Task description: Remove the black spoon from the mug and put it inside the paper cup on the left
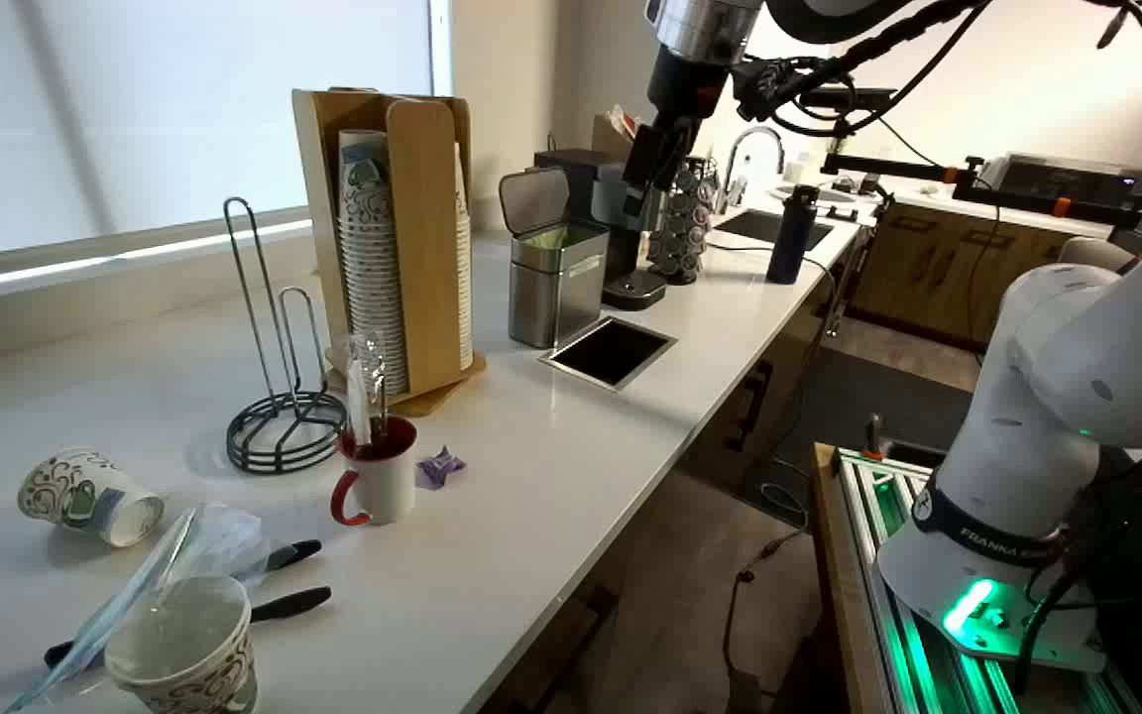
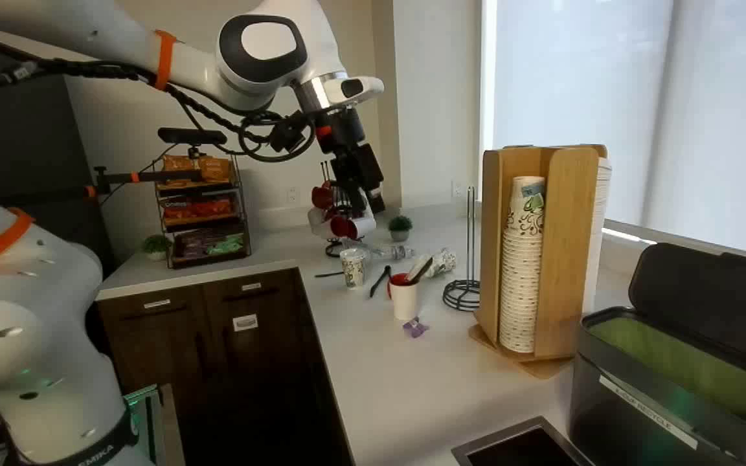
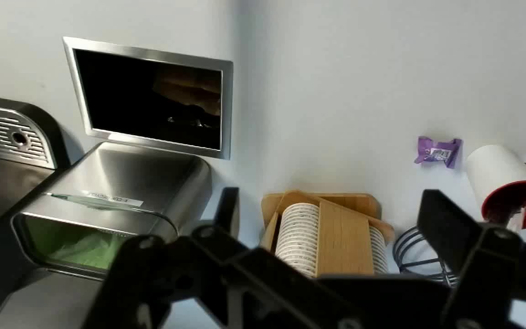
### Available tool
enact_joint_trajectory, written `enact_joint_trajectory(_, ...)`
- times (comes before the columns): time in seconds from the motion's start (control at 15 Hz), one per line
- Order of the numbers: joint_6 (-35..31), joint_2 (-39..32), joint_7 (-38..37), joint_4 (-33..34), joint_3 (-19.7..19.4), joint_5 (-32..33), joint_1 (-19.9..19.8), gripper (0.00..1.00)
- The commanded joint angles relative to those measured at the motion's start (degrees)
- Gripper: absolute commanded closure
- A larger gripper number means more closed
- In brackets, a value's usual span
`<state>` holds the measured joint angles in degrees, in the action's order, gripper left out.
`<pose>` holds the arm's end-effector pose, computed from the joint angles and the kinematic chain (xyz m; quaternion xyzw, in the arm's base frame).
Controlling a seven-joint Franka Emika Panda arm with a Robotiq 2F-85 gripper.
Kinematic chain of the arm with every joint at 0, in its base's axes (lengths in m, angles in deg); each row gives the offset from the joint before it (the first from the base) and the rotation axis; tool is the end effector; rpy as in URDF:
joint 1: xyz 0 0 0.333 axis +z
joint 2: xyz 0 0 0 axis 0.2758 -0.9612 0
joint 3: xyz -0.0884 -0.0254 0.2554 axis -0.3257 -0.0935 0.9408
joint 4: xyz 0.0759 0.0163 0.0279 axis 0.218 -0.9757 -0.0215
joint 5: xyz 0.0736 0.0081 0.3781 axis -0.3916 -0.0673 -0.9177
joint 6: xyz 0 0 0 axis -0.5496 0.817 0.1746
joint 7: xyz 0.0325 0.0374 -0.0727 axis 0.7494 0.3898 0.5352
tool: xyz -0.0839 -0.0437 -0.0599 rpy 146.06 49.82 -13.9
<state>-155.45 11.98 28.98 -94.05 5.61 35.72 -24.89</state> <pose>0.4206 -0.0621 0.5012 0.9822 -0.0886 0.1234 0.1104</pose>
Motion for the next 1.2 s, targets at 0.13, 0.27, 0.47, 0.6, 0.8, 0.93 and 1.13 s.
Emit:
enact_joint_trajectory(0.13,-1.0,-2.9,0.5,2.0,-0.5,-0.6,2.1,0.0)
enact_joint_trajectory(0.27,-1.7,-8.9,3.8,6.2,-0.1,-2.1,4.7,0.0)
enact_joint_trajectory(0.47,-3.2,-19.4,10.9,13.6,-1.4,-7.2,9.2,0.0)
enact_joint_trajectory(0.6,-2.3,-24.8,16.0,17.7,-2.0,-11.7,10.8,0.0)
enact_joint_trajectory(0.8,-2.6,-24.3,15.2,16.4,-1.0,-11.3,10.2,0.0)
enact_joint_trajectory(0.93,-2.4,-27.2,16.5,18.7,-1.1,-11.9,10.2,0.0)
enact_joint_trajectory(1.13,-3.0,-28.3,18.4,19.6,-1.2,-13.2,10.4,0.0)
